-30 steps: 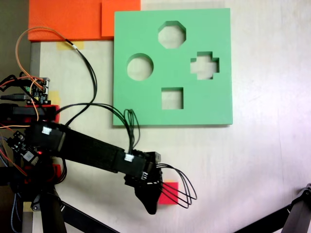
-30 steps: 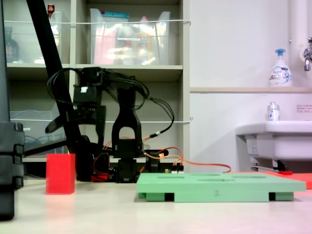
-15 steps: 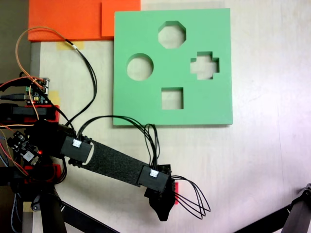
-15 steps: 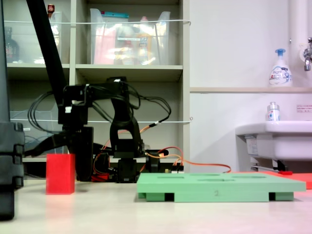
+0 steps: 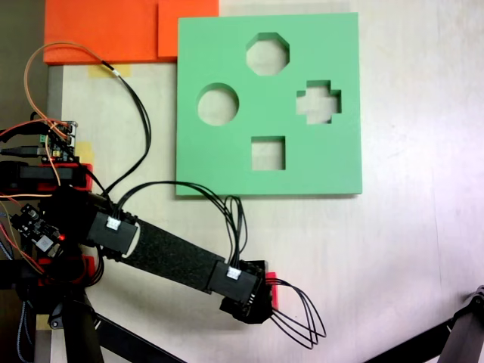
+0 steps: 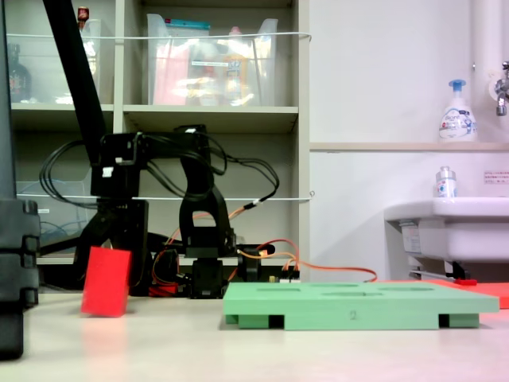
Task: Put the square block into the corresponding hole
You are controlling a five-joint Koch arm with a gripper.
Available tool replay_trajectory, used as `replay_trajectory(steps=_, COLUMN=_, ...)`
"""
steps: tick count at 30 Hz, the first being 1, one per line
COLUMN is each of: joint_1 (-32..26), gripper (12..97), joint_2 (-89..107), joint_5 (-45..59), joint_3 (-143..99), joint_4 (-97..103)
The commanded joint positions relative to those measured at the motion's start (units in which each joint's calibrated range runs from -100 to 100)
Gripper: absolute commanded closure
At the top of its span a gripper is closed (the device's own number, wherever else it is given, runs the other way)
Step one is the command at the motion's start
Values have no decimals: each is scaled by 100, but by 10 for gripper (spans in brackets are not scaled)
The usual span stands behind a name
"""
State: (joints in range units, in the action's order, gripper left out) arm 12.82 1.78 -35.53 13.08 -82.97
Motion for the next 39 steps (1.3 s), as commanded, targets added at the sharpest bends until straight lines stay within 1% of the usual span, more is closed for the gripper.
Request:
replay_trajectory(steps=1, joint_1=10, gripper=742, joint_2=18, joint_5=44, joint_3=-142, joint_4=40)
replay_trajectory(steps=3, joint_1=29, gripper=768, joint_2=101, joint_5=44, joint_3=-261, joint_4=49)
replay_trajectory(steps=12, joint_1=93, gripper=791, joint_2=1135, joint_5=39, joint_3=-630, joint_4=-9)
replay_trajectory(steps=17, joint_1=88, gripper=791, joint_2=2099, joint_5=29, joint_3=-770, joint_4=-326)
replay_trajectory(steps=22, joint_1=-5, gripper=789, joint_2=3509, joint_5=-68, joint_3=-800, joint_4=-721)
replay_trajectory(steps=26, joint_1=-347, gripper=788, joint_2=4347, joint_5=-415, joint_3=-800, joint_4=-962)
replay_trajectory(steps=29, joint_1=-703, gripper=787, joint_2=4473, joint_5=-816, joint_3=-800, joint_4=-1097)
replay_trajectory(steps=34, joint_1=-1358, gripper=788, joint_2=4277, joint_5=-1426, joint_3=-770, joint_4=-1010)
replay_trajectory(steps=39, joint_1=-1880, gripper=788, joint_2=3621, joint_5=-1748, joint_3=-481, joint_4=-326)
